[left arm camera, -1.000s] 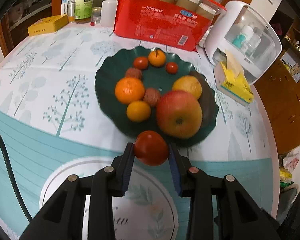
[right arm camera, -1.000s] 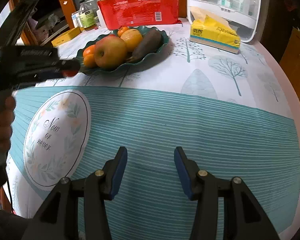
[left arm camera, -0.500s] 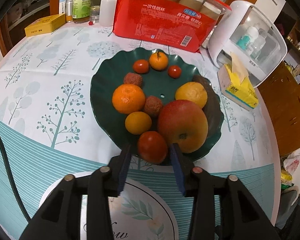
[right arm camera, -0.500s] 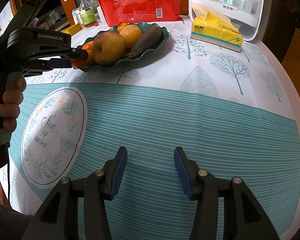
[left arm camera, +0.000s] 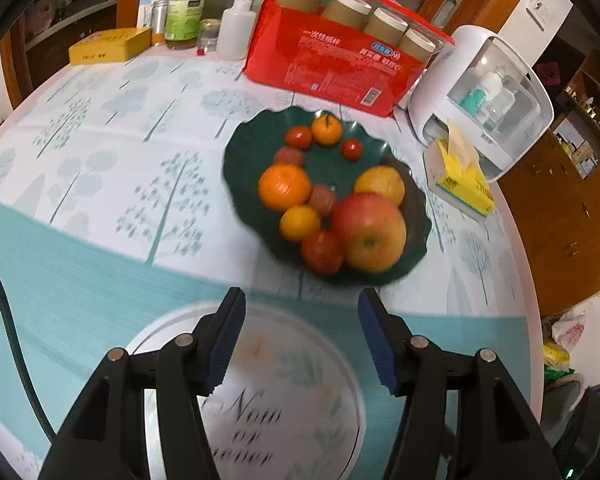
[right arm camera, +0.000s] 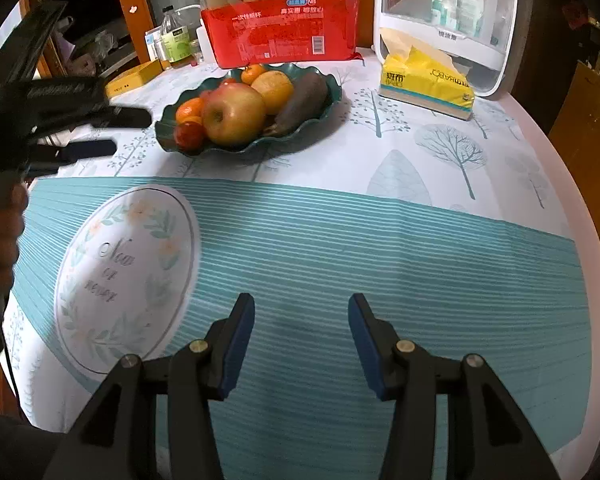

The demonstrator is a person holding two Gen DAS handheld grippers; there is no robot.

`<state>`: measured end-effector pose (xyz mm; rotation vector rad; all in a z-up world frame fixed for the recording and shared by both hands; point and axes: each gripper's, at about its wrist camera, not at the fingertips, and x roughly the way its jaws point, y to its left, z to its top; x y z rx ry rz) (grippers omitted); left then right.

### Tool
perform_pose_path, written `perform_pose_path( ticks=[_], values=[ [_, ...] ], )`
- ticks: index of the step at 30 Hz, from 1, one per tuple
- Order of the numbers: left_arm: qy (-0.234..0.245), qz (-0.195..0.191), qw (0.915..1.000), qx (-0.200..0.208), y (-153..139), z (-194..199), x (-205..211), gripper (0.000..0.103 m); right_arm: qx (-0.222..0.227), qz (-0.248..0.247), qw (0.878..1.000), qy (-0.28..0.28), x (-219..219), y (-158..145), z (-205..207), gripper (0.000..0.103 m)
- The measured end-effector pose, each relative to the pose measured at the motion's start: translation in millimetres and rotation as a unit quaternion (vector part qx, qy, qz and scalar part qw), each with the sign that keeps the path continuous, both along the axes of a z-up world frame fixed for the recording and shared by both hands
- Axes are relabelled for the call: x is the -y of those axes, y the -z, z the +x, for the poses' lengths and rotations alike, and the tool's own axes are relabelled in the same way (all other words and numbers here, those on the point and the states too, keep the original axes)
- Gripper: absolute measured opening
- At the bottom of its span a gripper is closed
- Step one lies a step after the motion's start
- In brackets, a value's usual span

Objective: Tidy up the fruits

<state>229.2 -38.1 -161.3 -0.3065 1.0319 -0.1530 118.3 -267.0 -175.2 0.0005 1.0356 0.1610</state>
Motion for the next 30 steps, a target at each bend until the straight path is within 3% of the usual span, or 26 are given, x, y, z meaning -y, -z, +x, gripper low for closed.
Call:
perform_pose_path(
  ticks=[6, 10, 15, 20, 27, 30],
  values=[
    [0.028, 0.009, 0.9994, -0.018, -9.6, -43.5, -29.7, 0.064, -0.013, 0.015, 1.000, 0.013, -22.8, -11.9, -13.8, 0.051],
    [0.039, 0.027, 0.9987, -0.020, -24.2, -68.0, -56.2, 0.069, -0.019, 0.034, 0.999, 0.021, -43.9, -24.7, -31.4, 0.061],
    [0.051, 0.047, 0.9975, 0.015, -60.8, -100.1, -97.9, 0.078, -0.025, 0.044, 0.998, 0.045, -68.1, -46.7, -54.2, 0.070],
    [0.068, 0.054, 0.9954, 0.041, -98.6, -122.6, -129.2, 0.079, -0.023, 0.052, 0.997, 0.045, -95.9, -77.4, -78.5, 0.074],
    [0.088, 0.058, 0.9924, 0.064, -144.2, -155.9, -132.3, 0.085, -0.039, 0.051, 0.996, 0.061, -124.3, -129.3, -107.1, 0.084],
    [0.090, 0.081, 0.9899, 0.073, -156.1, -169.0, -120.3, 0.085, -0.038, 0.061, 0.996, 0.053, -130.2, -150.8, -113.8, 0.085]
  ],
)
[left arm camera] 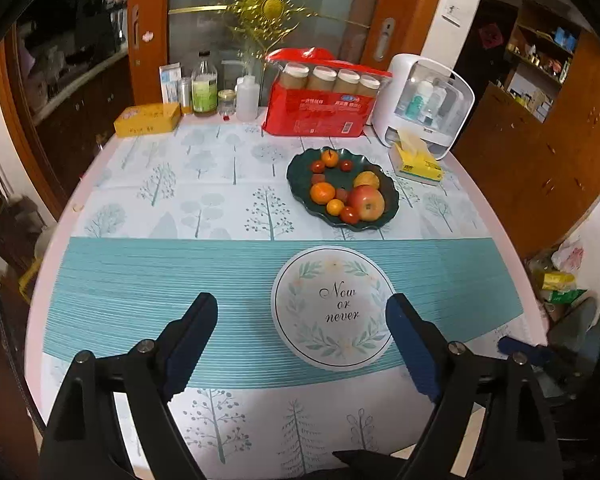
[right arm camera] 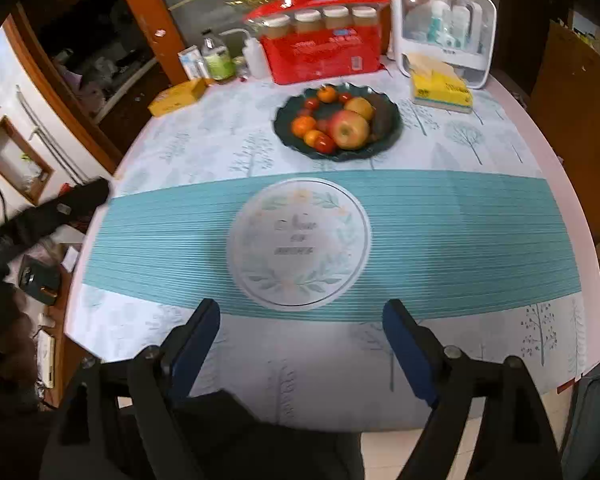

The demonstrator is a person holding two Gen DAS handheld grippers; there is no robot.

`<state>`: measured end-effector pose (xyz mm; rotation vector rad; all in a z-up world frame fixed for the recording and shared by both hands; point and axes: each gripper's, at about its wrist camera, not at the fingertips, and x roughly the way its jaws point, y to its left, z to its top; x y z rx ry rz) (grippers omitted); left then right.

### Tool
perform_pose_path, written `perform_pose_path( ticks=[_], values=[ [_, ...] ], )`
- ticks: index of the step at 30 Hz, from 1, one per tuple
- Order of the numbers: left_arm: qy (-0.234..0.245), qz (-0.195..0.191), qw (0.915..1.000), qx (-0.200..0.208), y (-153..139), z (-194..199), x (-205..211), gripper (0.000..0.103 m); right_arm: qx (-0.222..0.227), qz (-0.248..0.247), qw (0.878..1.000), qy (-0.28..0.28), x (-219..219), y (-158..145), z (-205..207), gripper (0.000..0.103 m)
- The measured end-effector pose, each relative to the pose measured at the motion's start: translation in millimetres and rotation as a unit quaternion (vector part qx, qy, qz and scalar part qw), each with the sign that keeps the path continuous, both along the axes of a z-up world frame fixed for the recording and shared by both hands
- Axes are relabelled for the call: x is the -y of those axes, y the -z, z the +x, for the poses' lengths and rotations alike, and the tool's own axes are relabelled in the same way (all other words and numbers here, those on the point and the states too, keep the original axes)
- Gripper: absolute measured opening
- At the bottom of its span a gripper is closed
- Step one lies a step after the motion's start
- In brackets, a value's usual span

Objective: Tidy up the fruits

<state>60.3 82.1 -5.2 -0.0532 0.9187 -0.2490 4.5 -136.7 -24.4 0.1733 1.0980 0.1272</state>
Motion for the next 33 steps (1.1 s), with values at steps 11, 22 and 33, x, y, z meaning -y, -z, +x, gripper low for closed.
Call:
perform_pose_path(
  ticks=[11, 22, 33],
  values=[
    [-0.042, 0.033, 0.9983, 0.023, -12.9, -34.7, 26.6, 0.089, 0.023, -0.010, 1.000, -0.007, 1.1, -31.5, -19.5, 0.094],
    [-0.077, 0.054, 0.9946, 0.043, -10.9, -51.3, 32.3, 0.102, 0.042, -0.019, 0.999, -0.001, 2.9, -26.6, -27.8, 0.103],
    [-0.076, 0.065, 0.9940, 0.044, -11.1, -49.9, 39.3, 0.102, 0.046, -0.021, 0.999, -0.001, 3.1, -26.8, -27.7, 0.103]
  ],
)
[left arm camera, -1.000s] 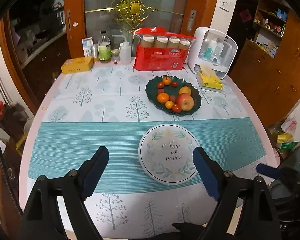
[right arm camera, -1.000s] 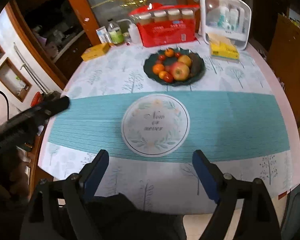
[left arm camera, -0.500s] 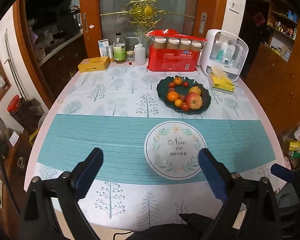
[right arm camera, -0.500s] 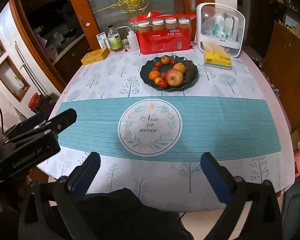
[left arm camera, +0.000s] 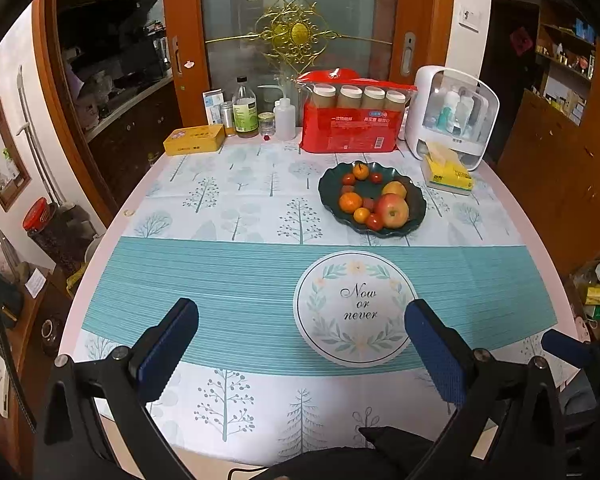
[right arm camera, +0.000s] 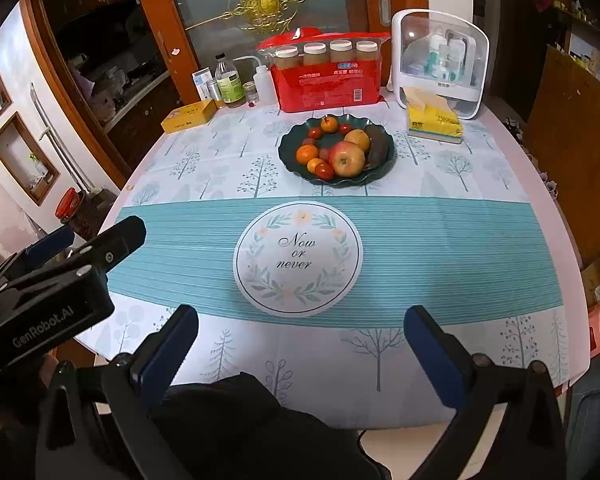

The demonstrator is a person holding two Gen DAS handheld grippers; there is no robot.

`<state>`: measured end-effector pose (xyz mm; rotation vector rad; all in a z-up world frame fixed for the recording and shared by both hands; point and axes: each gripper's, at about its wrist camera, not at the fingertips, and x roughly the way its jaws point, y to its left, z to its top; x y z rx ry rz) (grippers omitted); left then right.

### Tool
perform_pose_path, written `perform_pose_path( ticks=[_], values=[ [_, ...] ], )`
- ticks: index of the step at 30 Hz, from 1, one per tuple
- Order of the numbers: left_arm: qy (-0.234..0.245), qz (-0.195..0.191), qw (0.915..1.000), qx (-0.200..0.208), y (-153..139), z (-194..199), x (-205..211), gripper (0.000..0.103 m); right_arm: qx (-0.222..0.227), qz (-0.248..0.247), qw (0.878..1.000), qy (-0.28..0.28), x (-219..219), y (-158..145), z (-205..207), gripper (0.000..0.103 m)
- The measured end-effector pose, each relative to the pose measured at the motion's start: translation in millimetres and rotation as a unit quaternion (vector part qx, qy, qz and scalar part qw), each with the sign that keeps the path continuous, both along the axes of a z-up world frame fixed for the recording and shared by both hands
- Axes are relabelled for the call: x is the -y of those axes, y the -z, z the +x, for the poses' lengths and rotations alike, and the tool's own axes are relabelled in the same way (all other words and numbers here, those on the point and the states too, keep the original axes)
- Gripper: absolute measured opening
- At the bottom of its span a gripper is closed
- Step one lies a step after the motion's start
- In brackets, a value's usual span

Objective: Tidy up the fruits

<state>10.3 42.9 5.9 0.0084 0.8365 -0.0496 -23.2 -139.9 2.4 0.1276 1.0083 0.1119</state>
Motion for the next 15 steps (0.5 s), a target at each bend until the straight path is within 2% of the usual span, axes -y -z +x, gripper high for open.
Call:
perform_pose_path(
  ticks=[6, 15],
  values=[
    [0.008, 0.004, 0.9999, -0.007, 1.5, 3.2, 3.7, 0.102, 0.007, -0.009, 1.000, 0.018, 3.3, -1.6, 0.9, 0.103],
    [0.008, 0.008, 0.9999, -0.010, 2.2, 5.8, 4.4, 0.102, 0.005, -0.013, 1.000, 0.017, 2.5, -0.8, 7.2, 0.103]
  ],
)
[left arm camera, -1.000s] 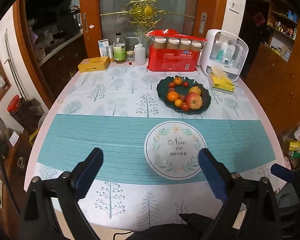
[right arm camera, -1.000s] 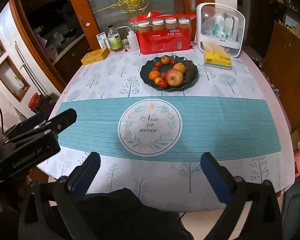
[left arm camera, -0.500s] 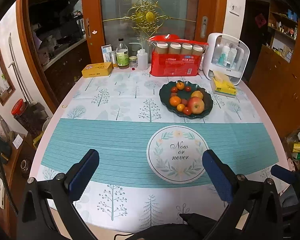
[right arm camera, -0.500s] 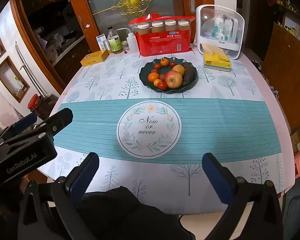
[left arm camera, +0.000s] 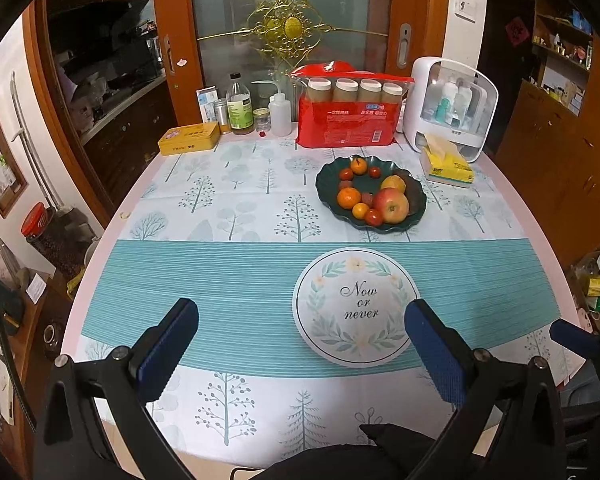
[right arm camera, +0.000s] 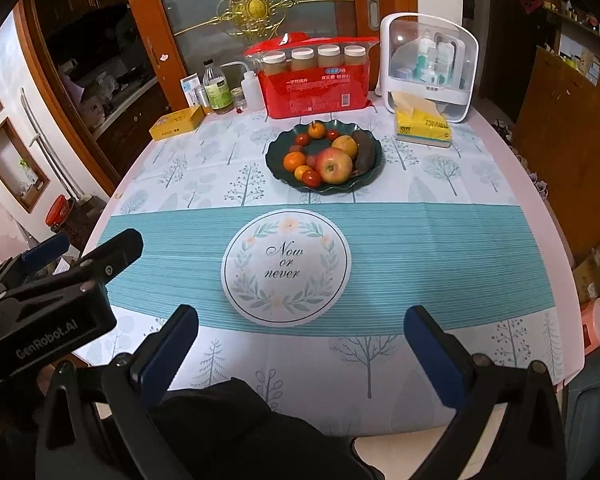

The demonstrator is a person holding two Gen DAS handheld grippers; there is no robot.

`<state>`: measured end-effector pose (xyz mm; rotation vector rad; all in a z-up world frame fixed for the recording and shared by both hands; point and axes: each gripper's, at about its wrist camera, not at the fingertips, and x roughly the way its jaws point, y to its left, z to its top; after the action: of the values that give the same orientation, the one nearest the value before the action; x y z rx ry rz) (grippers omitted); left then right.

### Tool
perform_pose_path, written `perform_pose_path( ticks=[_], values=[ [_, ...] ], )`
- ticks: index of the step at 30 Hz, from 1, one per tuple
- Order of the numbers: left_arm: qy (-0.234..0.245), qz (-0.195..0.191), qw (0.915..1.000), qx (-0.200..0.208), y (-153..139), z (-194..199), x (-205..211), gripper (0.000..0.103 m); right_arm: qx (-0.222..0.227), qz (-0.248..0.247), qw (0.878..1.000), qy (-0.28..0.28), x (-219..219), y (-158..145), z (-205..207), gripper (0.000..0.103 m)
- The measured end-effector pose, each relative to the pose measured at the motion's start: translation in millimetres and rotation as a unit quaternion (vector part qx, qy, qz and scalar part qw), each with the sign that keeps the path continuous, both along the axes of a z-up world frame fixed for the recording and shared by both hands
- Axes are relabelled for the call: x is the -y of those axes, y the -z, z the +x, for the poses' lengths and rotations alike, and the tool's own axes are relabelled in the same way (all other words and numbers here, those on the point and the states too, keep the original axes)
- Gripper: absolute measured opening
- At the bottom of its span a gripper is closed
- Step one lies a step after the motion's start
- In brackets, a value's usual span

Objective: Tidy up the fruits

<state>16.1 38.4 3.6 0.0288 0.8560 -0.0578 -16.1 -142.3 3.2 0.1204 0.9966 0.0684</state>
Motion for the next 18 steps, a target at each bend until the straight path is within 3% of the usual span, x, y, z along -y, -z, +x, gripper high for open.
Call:
perform_pose_path(
  ticks=[18],
  values=[
    [-0.002, 0.007, 0.9999, -0.012, 6.3, 9.8, -3.8, 0.102, -0.022, 0.007, 1.000, -0.010, -1.8, 12.7, 10.7, 0.103]
  ],
)
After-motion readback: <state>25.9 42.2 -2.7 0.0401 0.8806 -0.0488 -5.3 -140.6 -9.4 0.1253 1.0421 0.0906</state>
